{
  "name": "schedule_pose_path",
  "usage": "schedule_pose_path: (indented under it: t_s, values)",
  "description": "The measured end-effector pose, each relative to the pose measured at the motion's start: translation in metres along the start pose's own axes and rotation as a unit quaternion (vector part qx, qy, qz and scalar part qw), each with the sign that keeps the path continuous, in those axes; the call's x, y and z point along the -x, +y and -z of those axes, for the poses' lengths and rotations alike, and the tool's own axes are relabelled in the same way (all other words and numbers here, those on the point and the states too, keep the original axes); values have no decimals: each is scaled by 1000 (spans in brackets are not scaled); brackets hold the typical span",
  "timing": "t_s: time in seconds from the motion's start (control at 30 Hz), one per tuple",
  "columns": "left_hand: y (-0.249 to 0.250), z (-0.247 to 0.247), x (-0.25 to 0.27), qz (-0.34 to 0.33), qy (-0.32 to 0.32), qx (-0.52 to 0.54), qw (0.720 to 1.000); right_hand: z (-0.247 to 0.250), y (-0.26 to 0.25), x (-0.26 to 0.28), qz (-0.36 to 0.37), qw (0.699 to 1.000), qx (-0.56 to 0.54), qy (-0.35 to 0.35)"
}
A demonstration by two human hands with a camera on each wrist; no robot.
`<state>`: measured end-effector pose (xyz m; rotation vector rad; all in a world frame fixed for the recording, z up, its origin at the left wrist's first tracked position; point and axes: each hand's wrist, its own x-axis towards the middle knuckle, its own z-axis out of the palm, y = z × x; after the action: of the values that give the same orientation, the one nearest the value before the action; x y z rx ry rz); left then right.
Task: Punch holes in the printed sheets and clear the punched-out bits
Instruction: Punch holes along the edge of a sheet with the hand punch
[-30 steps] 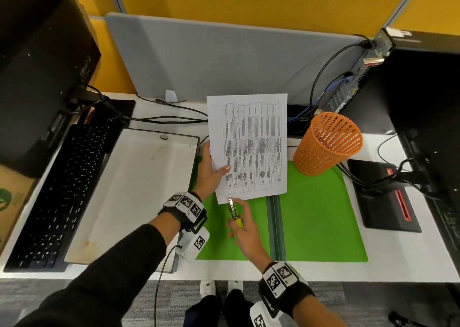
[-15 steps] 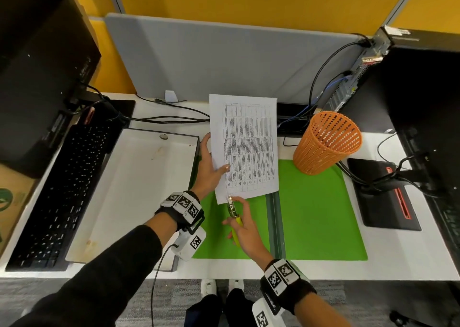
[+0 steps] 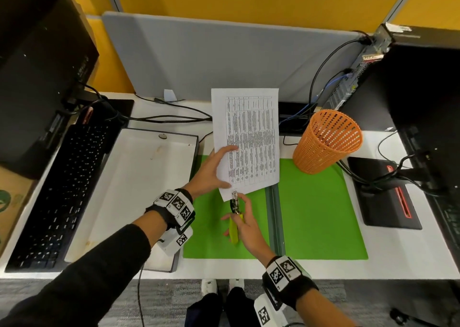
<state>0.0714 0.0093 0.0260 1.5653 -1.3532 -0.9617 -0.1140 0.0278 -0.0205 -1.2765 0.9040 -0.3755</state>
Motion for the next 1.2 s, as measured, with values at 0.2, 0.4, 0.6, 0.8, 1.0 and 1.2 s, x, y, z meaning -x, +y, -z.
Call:
schedule_pose_path:
  t_s: [0.2,0.4,0.6,0.8,1.0,1.2]
  values:
    - [2,-7,4,3,-36,-3,999,-1,0,0,6,1000,18,7]
    - [2,-6,6,5,-53,-14,998,4,5,0,-27,1000,-8,-5]
    - [0,-6,6,13,-37,-25,999,11,-1,2,-9,999,35,-23]
    - [-3,-5,5,17,-28,-11,999,17,-3,4,22,995,92,-22]
    - [0,-6,3,12,-42,-11,999,25,-7,1,41,993,109,-17]
    - [10,-10,-6,16,-67,1,998,22,-14,-2,-19,999,1,-31]
